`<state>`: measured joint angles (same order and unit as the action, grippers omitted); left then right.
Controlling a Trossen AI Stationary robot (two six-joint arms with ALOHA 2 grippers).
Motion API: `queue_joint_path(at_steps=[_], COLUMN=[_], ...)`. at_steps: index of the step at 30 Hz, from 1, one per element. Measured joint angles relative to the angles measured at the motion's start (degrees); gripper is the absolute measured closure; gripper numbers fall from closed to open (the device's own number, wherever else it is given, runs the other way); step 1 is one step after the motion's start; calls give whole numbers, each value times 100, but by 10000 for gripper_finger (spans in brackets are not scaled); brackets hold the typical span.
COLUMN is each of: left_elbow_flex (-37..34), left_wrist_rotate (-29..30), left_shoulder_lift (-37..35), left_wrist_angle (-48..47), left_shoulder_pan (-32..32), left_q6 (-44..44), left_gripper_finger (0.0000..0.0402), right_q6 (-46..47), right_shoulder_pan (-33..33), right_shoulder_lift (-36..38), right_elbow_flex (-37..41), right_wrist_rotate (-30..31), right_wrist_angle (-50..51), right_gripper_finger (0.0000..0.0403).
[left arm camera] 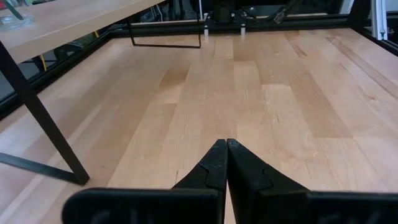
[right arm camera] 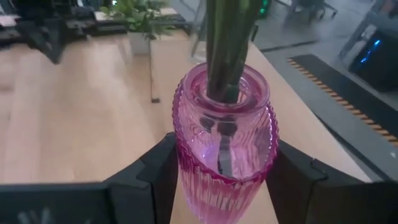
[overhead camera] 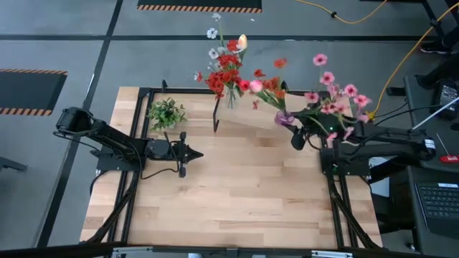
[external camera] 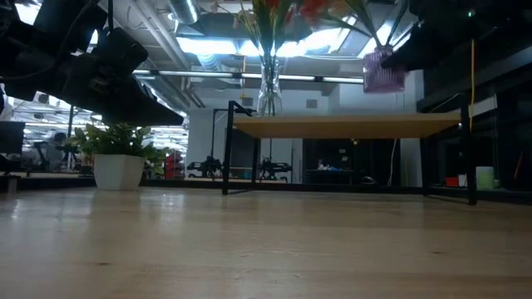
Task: Pick and place flowers into a vace then onto a shelf
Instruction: Put the purple vase with the flowers on the shelf
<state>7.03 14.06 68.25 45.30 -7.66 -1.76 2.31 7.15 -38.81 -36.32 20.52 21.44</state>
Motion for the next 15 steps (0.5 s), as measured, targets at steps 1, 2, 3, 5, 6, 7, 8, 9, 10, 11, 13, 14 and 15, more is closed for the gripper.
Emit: queue_joint_path(at_steps=[1,2,3,5,6,7,8,9,10,11,13,14,15], left_elbow_flex=[0,0,0,0,0,0,0,0,0,0,0,0,0], left_wrist_rotate=[0,0,0,0,2,2,1,1,2,1,2,0,2], left_shoulder_lift=[0,0,0,0,0,0,0,0,0,0,0,0,0], left_wrist_angle=[0,-2,0,-2,-2,-2,-1,-2,-1,-2,-2,-2,0], left_shoulder_pan=[2,2,1,1,2,2,0,2,2,1,2,0,2], left_q6=[0,-2,-3,-35,-35,-35,-36,-37,-40,-43,-44,-44,-46], left_gripper_finger=[400,400,400,400,399,398,399,400,400,400,400,399,399], right_q6=[-91,-101,-99,-102,-113,-119,-122,-125,-119,-106,-108,-111,-113], right_shoulder_pan=[114,229,333,489,545,607,658,713,767,814,891,926,952], right_shoulder_lift=[53,114,173,275,322,365,397,421,435,445,449,448,448], right_elbow_flex=[95,173,244,356,394,426,459,502,553,600,705,749,792], right_wrist_rotate=[-59,-68,-68,-98,-153,-206,-234,-246,-245,-254,-378,-451,-492], right_wrist_angle=[-68,-57,-53,-185,-249,-295,-302,-298,-298,-298,-460,-579,-654], right_gripper_finger=[216,216,216,216,216,216,216,216,216,216,216,216,216])
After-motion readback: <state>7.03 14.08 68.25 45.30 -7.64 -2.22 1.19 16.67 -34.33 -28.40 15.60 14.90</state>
